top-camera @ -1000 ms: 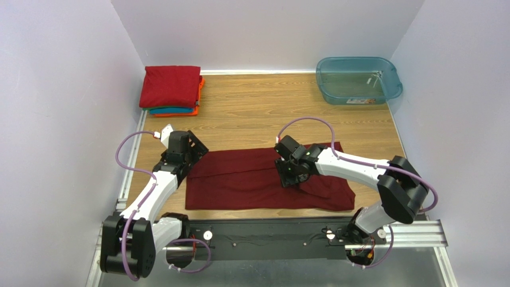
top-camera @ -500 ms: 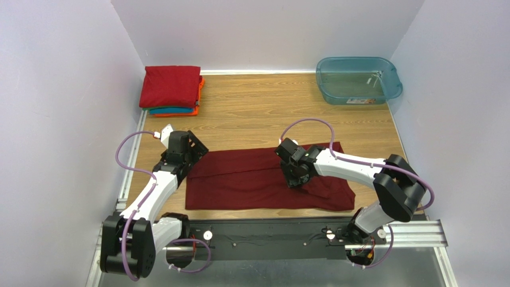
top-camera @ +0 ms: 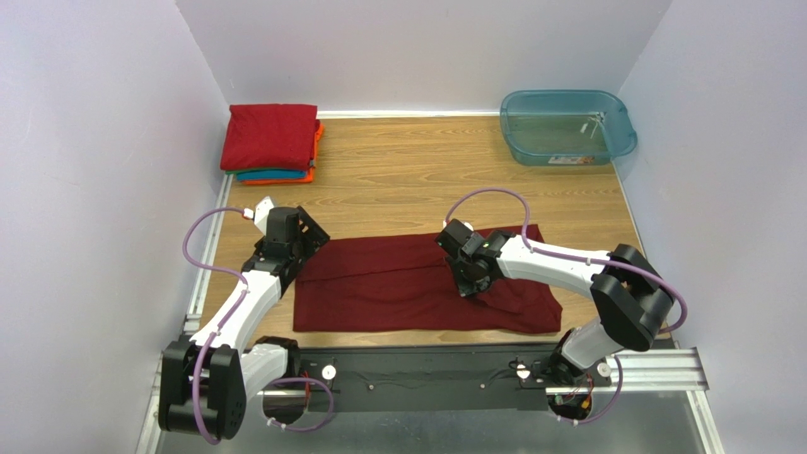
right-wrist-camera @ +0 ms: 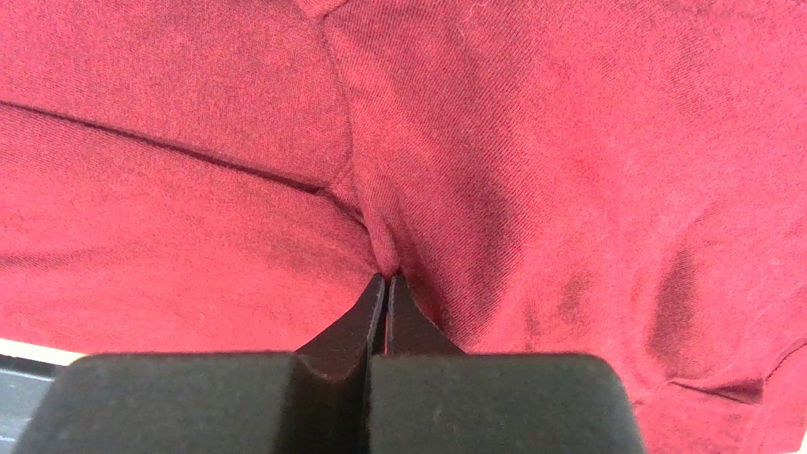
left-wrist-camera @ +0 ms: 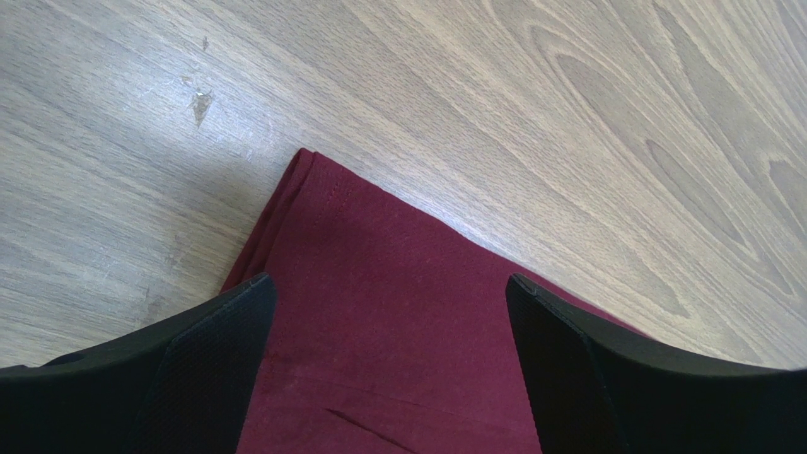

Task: Fold and stack the t-shirts
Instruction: Fold the tshirt

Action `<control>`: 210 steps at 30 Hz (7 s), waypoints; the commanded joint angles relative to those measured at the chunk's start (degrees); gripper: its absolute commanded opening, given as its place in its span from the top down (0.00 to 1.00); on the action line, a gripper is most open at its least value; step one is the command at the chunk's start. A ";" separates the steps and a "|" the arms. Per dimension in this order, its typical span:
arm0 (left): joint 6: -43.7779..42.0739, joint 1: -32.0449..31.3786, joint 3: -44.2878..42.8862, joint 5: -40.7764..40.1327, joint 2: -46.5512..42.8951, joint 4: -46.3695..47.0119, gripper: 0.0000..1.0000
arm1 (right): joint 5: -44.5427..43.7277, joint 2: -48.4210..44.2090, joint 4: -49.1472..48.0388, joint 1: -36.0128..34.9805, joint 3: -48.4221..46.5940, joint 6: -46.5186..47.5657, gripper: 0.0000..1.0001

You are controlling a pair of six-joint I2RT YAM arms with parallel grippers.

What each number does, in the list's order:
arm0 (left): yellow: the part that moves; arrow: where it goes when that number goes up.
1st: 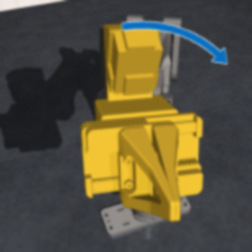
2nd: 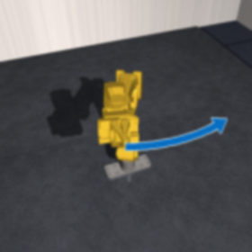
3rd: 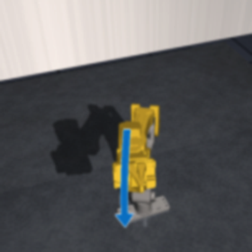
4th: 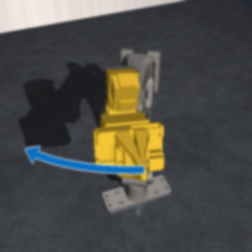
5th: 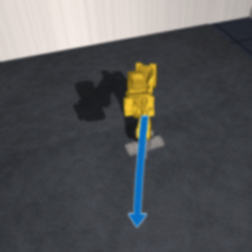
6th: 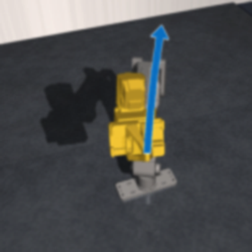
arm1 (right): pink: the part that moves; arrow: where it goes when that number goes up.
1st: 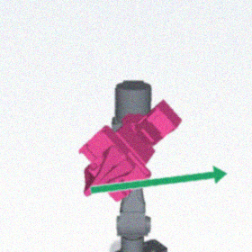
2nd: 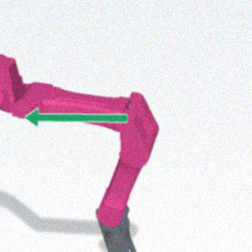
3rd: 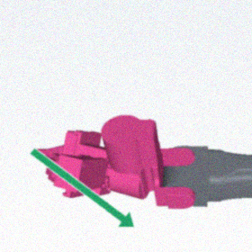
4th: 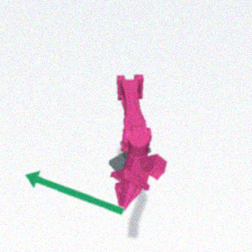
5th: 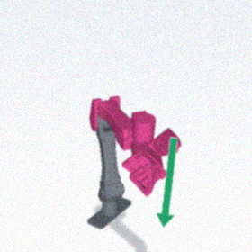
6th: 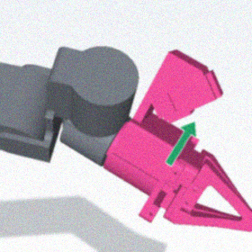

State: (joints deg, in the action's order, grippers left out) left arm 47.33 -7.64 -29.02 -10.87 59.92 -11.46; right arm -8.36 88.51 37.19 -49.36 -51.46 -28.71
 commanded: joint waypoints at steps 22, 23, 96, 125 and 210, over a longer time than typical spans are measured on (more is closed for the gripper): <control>-0.75 -0.36 -1.31 -0.55 2.66 0.83 0.02 | 14.43 0.35 3.42 0.41 -6.81 -1.26 0.97; -0.75 -0.36 -1.22 -0.46 2.66 0.74 0.02 | 14.25 0.61 3.50 0.41 -6.98 -1.44 0.95; 11.63 -25.93 11.00 18.52 11.98 19.99 0.02 | 6.16 23.36 -25.76 28.09 -14.53 -5.04 0.00; 24.12 -47.64 -2.71 11.40 25.07 19.64 0.02 | 32.36 62.39 -21.37 29.15 -68.84 -3.81 0.00; 31.86 -48.35 4.50 -2.05 0.45 -15.52 0.70 | 26.47 -14.33 -11.63 25.37 6.90 2.69 0.00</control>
State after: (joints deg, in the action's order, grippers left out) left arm 80.55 -56.27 -23.59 -9.96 58.15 -26.85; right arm 15.88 76.62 19.11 -23.38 -45.52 -28.60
